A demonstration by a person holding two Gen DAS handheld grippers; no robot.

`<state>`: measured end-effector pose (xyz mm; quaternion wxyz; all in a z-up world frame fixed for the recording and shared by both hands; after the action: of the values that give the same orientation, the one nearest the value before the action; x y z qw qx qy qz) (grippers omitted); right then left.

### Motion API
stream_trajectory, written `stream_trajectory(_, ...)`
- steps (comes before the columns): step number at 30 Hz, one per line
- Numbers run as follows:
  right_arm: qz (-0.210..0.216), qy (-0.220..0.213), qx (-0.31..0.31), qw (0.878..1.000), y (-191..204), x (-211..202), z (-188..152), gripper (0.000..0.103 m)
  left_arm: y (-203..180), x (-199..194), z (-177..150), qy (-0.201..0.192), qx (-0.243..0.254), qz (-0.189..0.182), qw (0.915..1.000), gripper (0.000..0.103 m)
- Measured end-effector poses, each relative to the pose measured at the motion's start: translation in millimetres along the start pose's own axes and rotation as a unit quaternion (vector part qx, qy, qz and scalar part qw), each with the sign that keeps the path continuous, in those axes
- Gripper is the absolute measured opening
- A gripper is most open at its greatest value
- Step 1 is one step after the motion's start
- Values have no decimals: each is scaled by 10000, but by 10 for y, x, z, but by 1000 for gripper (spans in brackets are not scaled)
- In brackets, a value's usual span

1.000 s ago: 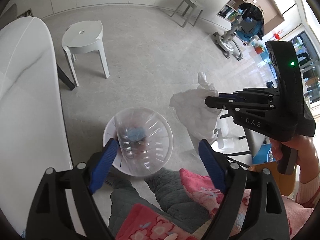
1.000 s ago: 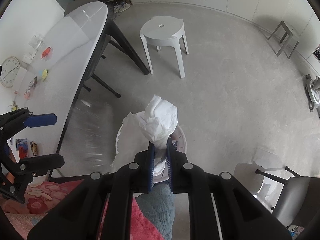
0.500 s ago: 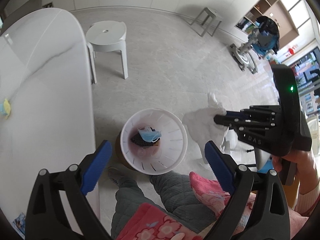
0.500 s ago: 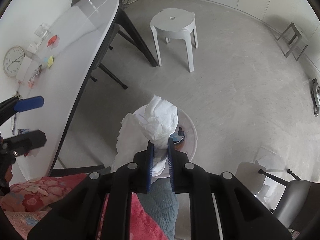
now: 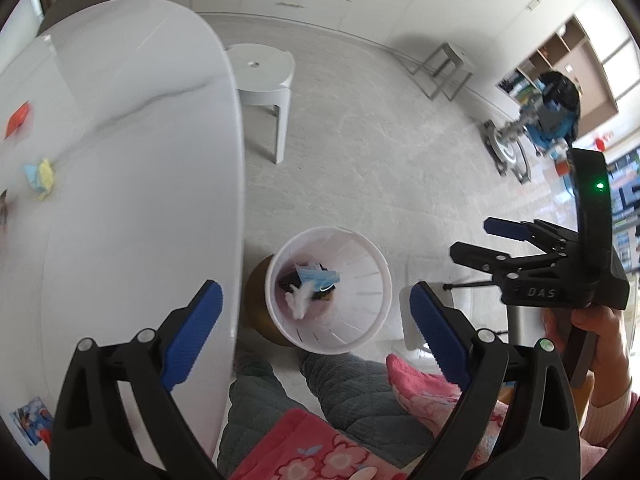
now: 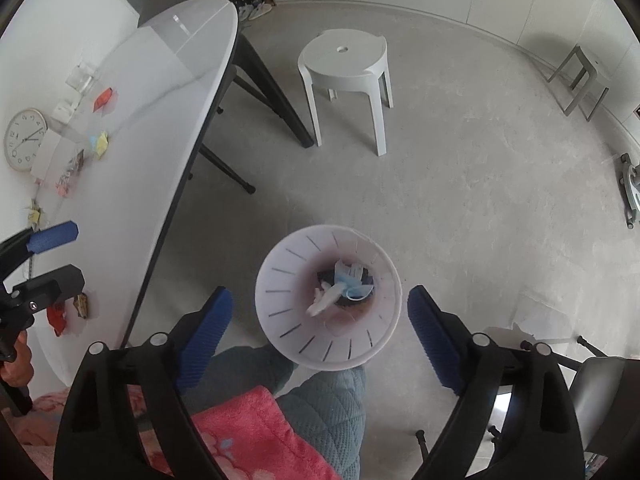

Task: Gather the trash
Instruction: 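Move both tools back over the table toward the remaining wrappers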

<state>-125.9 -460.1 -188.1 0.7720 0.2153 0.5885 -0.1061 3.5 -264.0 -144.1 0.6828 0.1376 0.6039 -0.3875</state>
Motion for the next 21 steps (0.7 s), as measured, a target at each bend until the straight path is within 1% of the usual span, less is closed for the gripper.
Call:
stream_trajectory(7, 93, -151, -197, 9996, 235, -49, 217, 92, 257, -120, -23, -255, -556, 203, 9979, 91)
stream_trajectory(9, 152, -208, -301, 9992, 348, -71, 292, 93, 357, -175, -37, -348, -731, 287, 9963, 91)
stream_trajectory(10, 166, -222, -343, 9990, 391, -79, 320, 93, 414, -204, -42, -398, -825, 338, 9952, 94)
stream_trajectory(12, 221, -283, -511, 9980, 553, -103, 427, 93, 562, -279, -59, -540, -1027, 493, 9920, 95)
stream_trajectory(14, 271, -342, -723, 9964, 749, -113, 550, 94, 724, -356, -92, -657, -1244, 629, 9881, 95)
stream_trajectory(16, 311, -411, -913, 9945, 954, -108, 654, 96, 982, -459, -131, -746, -1555, 752, 9821, 95)
stream_trajectory(17, 366, -444, -1067, 9926, 1125, -98, 733, 96, 1069, -494, -155, -784, -1662, 793, 9798, 95)
stream_trajectory(21, 559, -497, -1511, 9857, 1668, -28, 942, 96, 1572, -667, -302, -958, -2195, 1106, 9646, 95)
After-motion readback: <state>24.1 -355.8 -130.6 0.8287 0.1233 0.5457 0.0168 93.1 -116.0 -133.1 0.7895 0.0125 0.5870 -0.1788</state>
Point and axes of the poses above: each gripper's, at about its wrist camera, not at the fingertips, and x roughly the way its jaws point, y to its left, z to its top, the point moved 2 cm from there along x, roughly the way its jaws point, and after that the axes turned 3 degrees about y, right-handed, at the moved point
